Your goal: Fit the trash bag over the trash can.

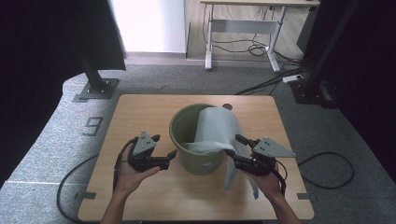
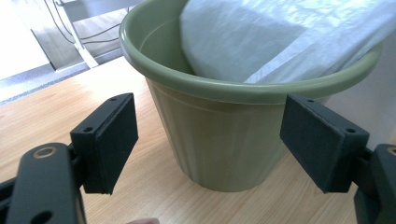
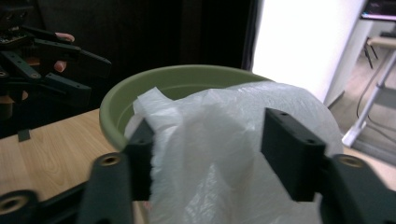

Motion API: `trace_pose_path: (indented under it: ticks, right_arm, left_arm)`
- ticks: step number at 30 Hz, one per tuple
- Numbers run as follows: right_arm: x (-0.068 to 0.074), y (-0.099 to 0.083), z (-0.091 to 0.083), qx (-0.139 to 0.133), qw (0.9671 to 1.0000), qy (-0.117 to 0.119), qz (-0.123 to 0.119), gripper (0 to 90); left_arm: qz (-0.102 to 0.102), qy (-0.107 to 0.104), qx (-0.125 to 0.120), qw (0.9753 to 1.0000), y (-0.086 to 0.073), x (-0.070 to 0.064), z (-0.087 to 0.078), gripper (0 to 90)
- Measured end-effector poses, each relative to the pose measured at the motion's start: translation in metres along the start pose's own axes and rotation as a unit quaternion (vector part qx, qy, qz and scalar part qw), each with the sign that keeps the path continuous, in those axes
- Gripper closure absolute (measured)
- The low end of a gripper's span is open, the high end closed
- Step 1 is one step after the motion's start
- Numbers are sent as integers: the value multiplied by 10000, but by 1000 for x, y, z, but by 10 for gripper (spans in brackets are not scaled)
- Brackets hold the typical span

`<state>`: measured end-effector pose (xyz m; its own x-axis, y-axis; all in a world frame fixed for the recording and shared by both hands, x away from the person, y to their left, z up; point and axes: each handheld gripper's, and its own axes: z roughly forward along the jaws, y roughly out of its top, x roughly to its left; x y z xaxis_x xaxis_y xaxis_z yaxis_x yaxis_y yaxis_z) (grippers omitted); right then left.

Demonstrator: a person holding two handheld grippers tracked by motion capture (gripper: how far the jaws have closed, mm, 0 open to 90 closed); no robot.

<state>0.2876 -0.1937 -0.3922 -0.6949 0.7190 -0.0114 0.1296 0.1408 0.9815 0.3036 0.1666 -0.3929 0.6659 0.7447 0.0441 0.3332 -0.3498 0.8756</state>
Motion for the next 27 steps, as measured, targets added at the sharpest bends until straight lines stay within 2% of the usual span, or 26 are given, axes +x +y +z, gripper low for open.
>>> trace_pose_path:
  ticks: [1,3,4,5,8,9,11,14,17,18,20,22,25,27]
  right_arm:
    - [4,-9,-7,-30,10000,-59,35,317]
    - [10,-19,-13,-29,9999,-77,66,294]
    - [10,-19,-13,-29,9999,-77,66,294]
    - [13,-29,-17,-25,9999,-78,118,272]
    - [15,-38,-20,-5,9997,-149,172,258]
    - [18,-47,-23,27,9994,-217,286,238]
    - [21,-55,-23,130,9990,-258,336,226]
    - [28,-67,-20,340,9979,-429,345,200]
    - [32,-76,-12,478,9961,-629,389,186]
    - [32,-76,-12,478,9961,-629,389,186]
    - [33,-85,-1,653,9937,-791,451,184]
    - [30,-90,5,725,9922,-866,520,241]
    - [24,-93,7,657,9911,-1104,356,512]
    - [16,-92,4,597,9908,-1131,434,656]
  left_arm:
    - [-2,4,2,10000,0,0,0,190]
    - [-1,8,26,10000,0,-1,1,190]
    - [-1,8,26,10000,0,-1,1,190]
    - [0,0,31,10000,0,-1,2,190]
    - [11,-7,42,10000,0,-3,3,190]
    - [13,-13,40,10000,0,-3,3,190]
    - [5,-9,59,10000,0,-2,3,190]
    - [-10,5,74,10000,0,-2,4,190]
    - [-23,7,82,10000,0,-2,5,191]
    - [-20,1,81,10000,0,-2,5,191]
    - [6,0,77,10000,1,-3,4,190]
    - [14,6,52,10000,2,-3,2,190]
    - [22,4,25,10000,3,-3,0,190]
    - [32,2,15,10000,4,-3,-1,190]
